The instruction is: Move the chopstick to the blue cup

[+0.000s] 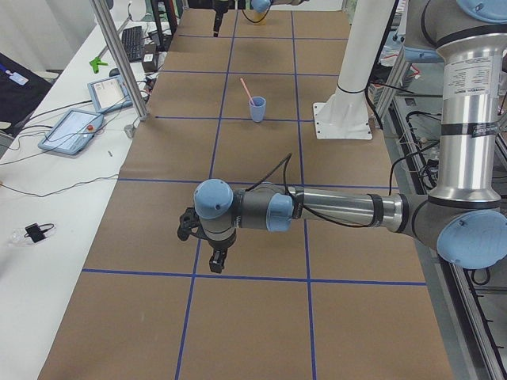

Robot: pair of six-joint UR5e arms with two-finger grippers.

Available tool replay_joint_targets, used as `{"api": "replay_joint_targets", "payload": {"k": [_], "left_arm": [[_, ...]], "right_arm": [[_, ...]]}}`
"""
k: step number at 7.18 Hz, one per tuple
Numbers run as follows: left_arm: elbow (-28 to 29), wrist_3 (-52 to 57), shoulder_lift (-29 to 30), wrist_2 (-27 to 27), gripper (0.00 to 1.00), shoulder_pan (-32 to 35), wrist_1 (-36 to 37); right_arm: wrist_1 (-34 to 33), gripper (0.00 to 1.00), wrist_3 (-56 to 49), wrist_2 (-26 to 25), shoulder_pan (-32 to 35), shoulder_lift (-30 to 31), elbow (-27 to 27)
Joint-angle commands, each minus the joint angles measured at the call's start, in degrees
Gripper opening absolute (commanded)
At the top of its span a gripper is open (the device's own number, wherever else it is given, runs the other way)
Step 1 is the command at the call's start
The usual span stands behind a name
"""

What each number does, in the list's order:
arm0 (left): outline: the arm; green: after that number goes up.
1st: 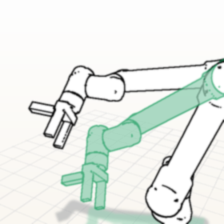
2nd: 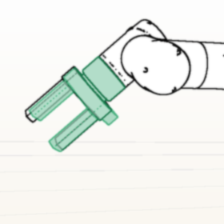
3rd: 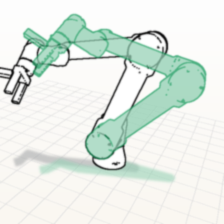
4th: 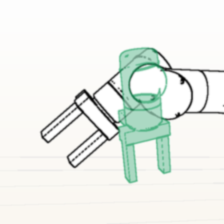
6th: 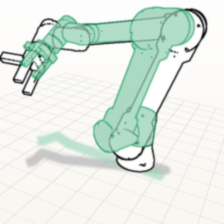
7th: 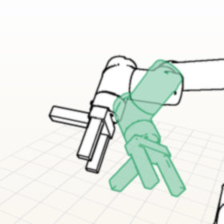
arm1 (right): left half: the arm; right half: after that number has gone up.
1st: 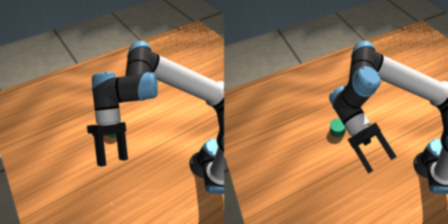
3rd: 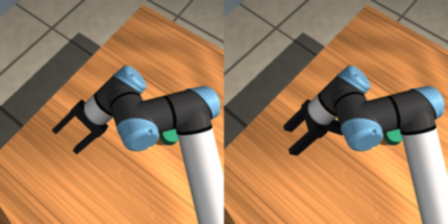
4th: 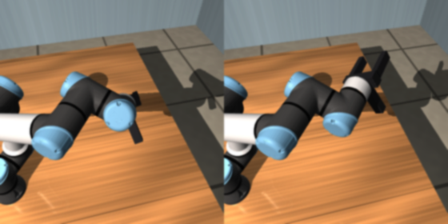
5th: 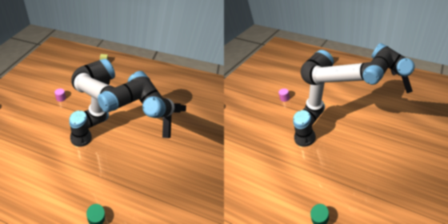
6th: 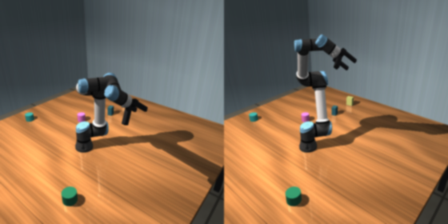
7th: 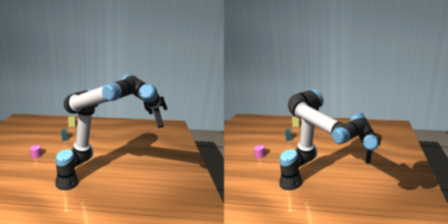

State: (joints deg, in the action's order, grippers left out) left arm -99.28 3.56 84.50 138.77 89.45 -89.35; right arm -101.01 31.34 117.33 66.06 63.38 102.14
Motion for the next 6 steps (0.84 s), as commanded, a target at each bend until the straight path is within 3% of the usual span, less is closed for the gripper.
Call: {"api": "replay_joint_targets", "payload": {"k": [1,3,6], "left_arm": [[0.0,-0.9,-0.7,0.0,0.99,0.0,0.0],[-0.6,-0.9,-0.8,-0.2,0.99,0.0,0.0],[-1.6,-0.7,-1.8,-0.1,0.99,0.1,-0.1]], "right_arm": [[0.1,1.0,-18.4,6.1,9.4,8.1,-1.9],[0.3,1.0,-22.2,10.4,17.7,18.8,-1.2],[0.3,1.0,-29.9,9.9,23.7,31.4,0.1]]}}
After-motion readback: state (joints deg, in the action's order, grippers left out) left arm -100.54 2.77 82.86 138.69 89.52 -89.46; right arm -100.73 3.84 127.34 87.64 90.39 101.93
